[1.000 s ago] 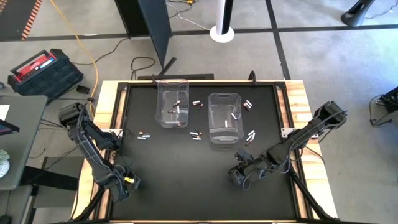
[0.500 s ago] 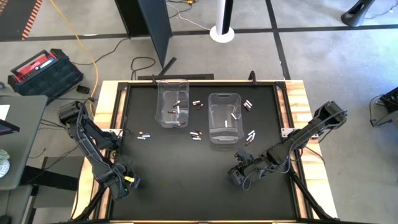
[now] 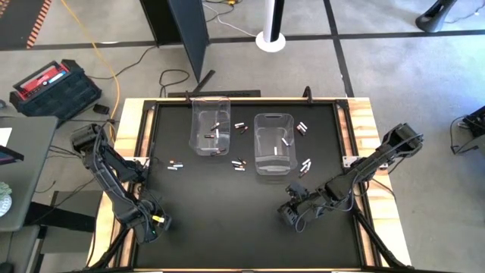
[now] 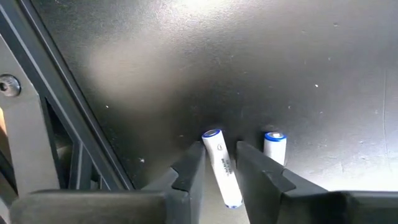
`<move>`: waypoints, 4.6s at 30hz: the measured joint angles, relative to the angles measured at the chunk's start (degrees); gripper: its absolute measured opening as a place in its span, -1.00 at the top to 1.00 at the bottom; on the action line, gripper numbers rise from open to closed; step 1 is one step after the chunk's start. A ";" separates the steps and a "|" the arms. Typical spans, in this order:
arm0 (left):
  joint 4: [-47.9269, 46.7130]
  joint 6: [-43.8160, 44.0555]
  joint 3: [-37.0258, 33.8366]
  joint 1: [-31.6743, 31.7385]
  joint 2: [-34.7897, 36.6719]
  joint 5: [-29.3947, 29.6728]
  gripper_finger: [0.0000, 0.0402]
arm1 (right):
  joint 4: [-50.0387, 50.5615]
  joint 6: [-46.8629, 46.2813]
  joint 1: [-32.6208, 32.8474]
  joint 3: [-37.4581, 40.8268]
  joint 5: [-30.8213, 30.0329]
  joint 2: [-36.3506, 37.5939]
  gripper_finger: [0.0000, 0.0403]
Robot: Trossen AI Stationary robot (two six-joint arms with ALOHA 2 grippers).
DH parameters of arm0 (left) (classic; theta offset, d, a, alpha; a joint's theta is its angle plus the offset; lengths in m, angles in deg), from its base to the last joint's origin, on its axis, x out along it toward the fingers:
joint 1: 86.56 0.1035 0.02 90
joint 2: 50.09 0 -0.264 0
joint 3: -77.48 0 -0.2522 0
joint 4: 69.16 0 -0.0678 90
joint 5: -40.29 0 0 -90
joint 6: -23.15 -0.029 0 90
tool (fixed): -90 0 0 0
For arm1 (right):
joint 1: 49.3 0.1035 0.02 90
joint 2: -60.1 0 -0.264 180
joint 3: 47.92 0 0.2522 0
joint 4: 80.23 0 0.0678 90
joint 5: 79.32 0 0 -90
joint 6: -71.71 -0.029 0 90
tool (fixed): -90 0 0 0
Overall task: Sort batteries
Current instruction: Put the white battery into the right transparent bin
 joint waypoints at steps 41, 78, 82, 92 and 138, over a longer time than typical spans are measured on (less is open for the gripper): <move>-12.98 -6.18 2.89 0.52 10.81 4.60 0.74 | 0.00 -0.42 0.00 0.00 -0.02 0.00 0.40; 27.29 -86.88 17.17 59.07 12.29 9.80 0.74 | -0.05 4.54 1.07 0.00 -0.02 0.00 0.40; 25.12 -97.73 26.47 67.56 7.59 1.57 0.74 | -0.07 4.39 0.47 0.00 -0.02 0.00 0.40; 7.48 -122.21 61.67 77.51 -18.40 -7.97 0.74 | -0.33 3.79 -3.75 0.00 -0.02 0.00 0.40; 1.21 -136.84 87.38 77.61 -57.22 -7.37 0.64 | 0.05 -5.38 -1.88 0.00 -0.04 0.00 0.40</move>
